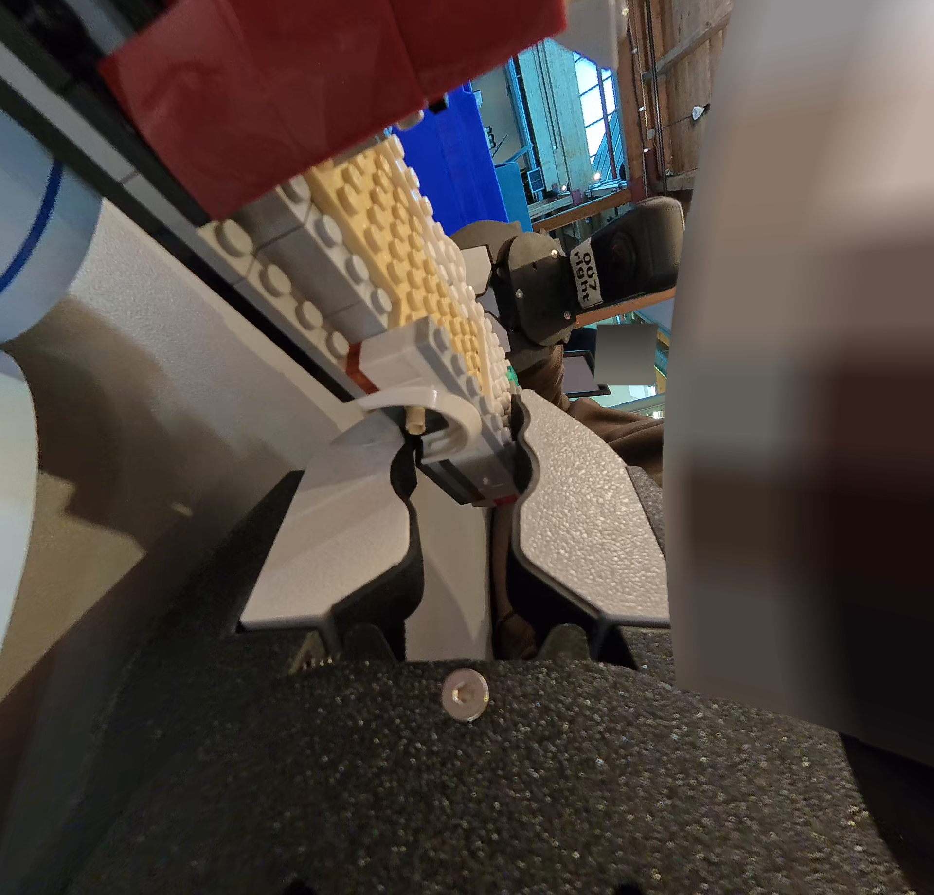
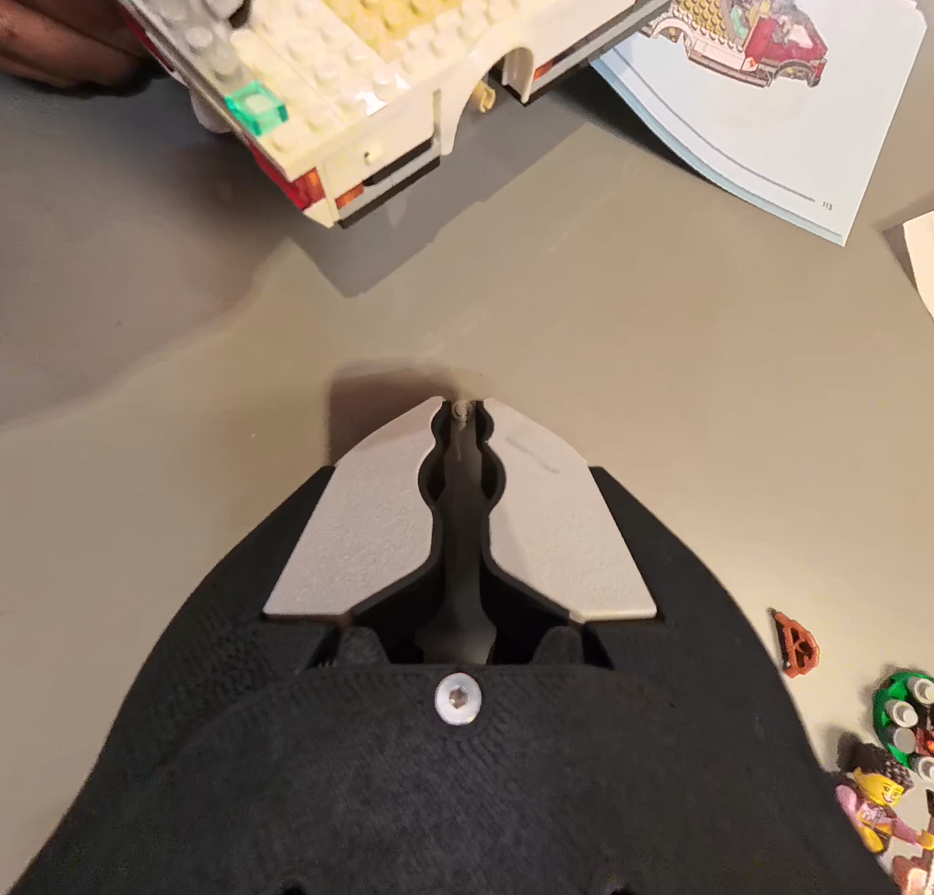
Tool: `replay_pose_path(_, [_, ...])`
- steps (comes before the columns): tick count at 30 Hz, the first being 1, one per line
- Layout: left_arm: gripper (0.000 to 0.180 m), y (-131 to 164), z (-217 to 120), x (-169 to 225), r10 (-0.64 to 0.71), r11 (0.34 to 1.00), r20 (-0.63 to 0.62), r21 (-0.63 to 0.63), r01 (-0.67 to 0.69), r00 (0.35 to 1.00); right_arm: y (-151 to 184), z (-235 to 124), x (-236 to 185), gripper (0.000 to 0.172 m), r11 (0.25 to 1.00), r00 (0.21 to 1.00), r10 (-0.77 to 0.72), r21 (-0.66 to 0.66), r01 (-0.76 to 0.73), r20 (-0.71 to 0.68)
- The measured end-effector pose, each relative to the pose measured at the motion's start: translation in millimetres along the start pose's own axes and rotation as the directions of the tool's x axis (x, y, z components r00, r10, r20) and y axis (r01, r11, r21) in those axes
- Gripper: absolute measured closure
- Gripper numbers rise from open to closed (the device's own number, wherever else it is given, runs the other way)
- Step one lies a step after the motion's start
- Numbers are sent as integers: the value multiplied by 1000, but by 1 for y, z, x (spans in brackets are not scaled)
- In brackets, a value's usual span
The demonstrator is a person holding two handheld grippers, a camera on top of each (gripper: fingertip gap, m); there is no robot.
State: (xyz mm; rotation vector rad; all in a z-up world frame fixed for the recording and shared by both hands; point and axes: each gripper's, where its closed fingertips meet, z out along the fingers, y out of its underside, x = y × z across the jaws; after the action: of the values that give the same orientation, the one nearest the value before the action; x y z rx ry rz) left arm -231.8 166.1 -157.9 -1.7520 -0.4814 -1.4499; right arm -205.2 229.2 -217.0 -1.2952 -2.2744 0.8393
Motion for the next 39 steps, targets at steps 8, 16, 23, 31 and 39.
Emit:
replay_pose_path(8, [145,0,0,0,1,1000,0,0,-1,1000,1,0,1,161,1000,1000,24,-19,-24,-7])
replay_pose_path(16, [144,0,0,0,0,1000,3,-1,0,1000,1,0,1,164,999,1000,18,-28,-18,-15])
replay_pose_path(23, [145,0,1,-2,-11,1000,9,1,11,1000,-2,-1,1,164,1000,1000,12,-5,-12,-7])
replay_pose_path(31, [145,2,1,-3,-9,1000,21,-5,9,1000,-62,-35,-18,164,958,998,-52,283,38,44])
replay_pose_path(39, [145,4,3,-3,8,1000,30,-17,-8,1000,-78,-43,-33,164,941,993,-82,335,47,90])
